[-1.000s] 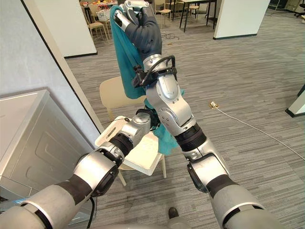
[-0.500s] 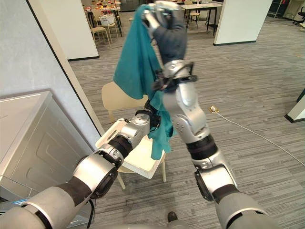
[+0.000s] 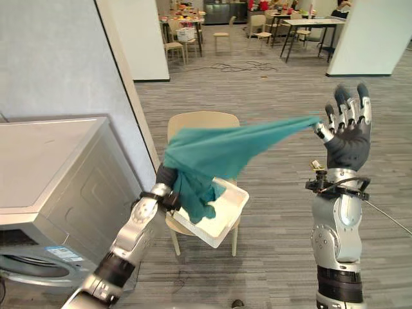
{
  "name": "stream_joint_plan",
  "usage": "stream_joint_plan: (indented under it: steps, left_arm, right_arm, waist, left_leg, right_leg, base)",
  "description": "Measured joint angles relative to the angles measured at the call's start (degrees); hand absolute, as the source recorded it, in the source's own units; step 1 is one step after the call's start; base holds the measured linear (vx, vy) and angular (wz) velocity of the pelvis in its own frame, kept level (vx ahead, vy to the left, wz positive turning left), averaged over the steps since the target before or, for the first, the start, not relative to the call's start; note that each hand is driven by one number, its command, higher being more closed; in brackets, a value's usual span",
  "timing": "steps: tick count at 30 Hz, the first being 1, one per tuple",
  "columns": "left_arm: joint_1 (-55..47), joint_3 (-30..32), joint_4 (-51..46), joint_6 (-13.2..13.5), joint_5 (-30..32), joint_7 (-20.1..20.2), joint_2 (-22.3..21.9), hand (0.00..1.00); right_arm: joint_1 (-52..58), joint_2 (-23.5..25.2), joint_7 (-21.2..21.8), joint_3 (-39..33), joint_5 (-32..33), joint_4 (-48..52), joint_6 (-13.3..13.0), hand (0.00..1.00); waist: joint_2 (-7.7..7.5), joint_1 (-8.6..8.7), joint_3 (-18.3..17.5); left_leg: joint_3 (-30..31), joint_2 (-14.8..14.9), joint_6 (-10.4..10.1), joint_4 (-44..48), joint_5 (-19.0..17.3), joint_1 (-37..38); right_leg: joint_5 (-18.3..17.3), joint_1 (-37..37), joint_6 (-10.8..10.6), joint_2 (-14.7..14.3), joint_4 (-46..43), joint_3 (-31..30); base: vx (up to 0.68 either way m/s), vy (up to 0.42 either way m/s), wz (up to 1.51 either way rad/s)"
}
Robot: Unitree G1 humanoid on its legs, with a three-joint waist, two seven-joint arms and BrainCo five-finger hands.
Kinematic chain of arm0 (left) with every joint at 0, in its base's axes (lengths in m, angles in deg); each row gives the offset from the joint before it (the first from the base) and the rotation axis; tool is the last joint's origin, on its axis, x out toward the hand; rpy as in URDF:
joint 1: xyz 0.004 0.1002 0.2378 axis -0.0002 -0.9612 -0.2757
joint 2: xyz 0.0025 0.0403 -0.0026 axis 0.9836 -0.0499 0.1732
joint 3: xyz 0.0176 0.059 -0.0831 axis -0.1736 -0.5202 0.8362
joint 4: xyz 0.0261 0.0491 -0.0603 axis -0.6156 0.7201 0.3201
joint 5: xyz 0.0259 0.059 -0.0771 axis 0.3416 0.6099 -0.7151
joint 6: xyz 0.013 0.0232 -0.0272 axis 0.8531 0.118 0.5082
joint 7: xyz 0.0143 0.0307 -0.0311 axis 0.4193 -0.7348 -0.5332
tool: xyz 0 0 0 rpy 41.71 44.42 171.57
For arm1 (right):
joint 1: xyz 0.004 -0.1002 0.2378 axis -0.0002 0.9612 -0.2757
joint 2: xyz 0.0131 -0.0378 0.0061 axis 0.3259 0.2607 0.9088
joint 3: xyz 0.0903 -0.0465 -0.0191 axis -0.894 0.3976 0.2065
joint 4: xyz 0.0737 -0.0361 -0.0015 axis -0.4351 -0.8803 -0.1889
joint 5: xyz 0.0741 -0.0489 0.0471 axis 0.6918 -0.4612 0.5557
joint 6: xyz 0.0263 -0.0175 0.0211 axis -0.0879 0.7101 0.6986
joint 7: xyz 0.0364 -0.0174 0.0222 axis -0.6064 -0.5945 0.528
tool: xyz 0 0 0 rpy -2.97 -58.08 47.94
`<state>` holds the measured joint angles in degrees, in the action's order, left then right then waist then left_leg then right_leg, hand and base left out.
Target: Pick up the laundry basket with both hands and put the clothes into the washing machine.
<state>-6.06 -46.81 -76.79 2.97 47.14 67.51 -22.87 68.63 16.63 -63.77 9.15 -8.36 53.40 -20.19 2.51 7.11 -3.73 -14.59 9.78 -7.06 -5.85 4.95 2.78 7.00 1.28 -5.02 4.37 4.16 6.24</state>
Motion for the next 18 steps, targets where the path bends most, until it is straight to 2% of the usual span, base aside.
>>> stream_joint_plan:
  steps: [3, 5, 8, 10, 12, 15, 16, 18]
  left_arm:
    - [-6.5, 4.65, -5.64, 1.08, -0.51, 0.63, 1.08, 1.0]
    - [-10.56, 6.27, -7.29, 2.0, -1.36, 2.31, 0.25, 1.0]
    - [-15.42, 6.81, -7.74, 2.0, -1.25, 3.56, -1.39, 1.0]
    - [-21.63, 7.65, -7.6, 1.73, -1.14, 4.86, -3.23, 1.0]
    - [-24.84, 8.74, -6.9, 1.21, -1.15, 6.0, -5.1, 1.0]
    - [-29.15, 11.97, -4.31, 0.28, -1.19, 6.18, -8.41, 1.0]
    - [-30.29, 12.96, -3.08, -0.15, -1.16, 6.16, -9.29, 1.0]
    - [-30.98, 13.84, -1.17, -0.41, -0.77, 6.08, -10.47, 1.0]
  right_arm:
    - [4.34, 1.21, 0.23, -0.83, -1.03, -2.49, -0.23, 0.0]
    - [7.66, 5.07, 0.57, -1.13, -3.75, -4.68, 0.43, 0.0]
    - [11.23, 8.69, 1.5, -1.03, -4.28, -7.45, 1.12, 0.0]
    - [15.22, 11.71, 1.89, -1.39, -4.93, -10.48, 1.86, 0.0]
    - [17.86, 14.48, 2.02, -3.15, -4.9, -14.07, 2.26, 0.0]
    - [22.55, 20.32, 1.97, -4.66, -4.77, -17.68, 3.28, 0.0]
    - [24.4, 22.1, 2.0, -4.67, -4.69, -19.6, 3.37, 0.0]
    - [26.13, 23.83, 1.88, -4.65, -4.56, -22.32, 3.48, 0.0]
  waist:
    - [0.27, -0.11, -0.18]
    - [0.31, -0.29, -0.17]
    - [0.34, -0.4, -0.19]
    - [0.47, -0.73, -0.08]
    - [0.49, -1.79, -0.02]
    - [0.56, -2.2, 0.29]
    - [0.52, -2.91, 0.53]
    - [0.69, -3.51, 0.57]
  left_leg:
    - [0.35, 0.06, -0.01, 0.01, -0.01, -0.15]
    - [0.59, 0.02, -0.02, 0.02, -0.02, -0.45]
    - [1.28, 0.01, -0.02, 0.04, -0.02, -0.96]
    - [1.77, 0.05, -0.01, 0.22, -0.02, -1.26]
    - [1.93, 0.07, 0.06, 0.18, -0.06, -1.25]
    - [2.33, 0.12, 0.12, 0.07, -0.27, -0.71]
    - [2.25, 0.19, 0.16, 0.17, -0.43, -0.05]
    - [1.98, 0.24, 0.37, 0.18, -0.85, 0.51]
  right_leg:
    - [-0.02, -0.06, 0.02, -0.08, 0.19, 0.19]
    - [-0.02, -0.08, 0.02, -0.02, 0.51, 0.68]
    - [-0.01, -0.26, 0.01, -0.02, 1.01, 1.35]
    - [-0.05, -0.26, 0.06, -0.07, 1.16, 1.57]
    - [-0.28, -0.42, 0.1, -0.08, 1.15, 1.74]
    - [-0.98, -1.6, -0.01, 0.02, 0.89, 2.99]
    - [-1.42, -2.27, -0.1, 0.07, 0.57, 3.3]
    - [-2.03, -2.86, -0.05, 0.16, -0.31, 3.49]
  base:
    - [0.01, -0.003, 0.03]
    - [0.02, -0.003, 0.06]
    - [0.02, -0.004, 0.12]
    - [0.03, -0.003, 0.1]
    - [0.03, -0.002, 0.07]
    - [0.02, 0.001, 0.18]
    - [0.02, 0.004, 0.13]
    - [-0.01, 0.005, 0.05]
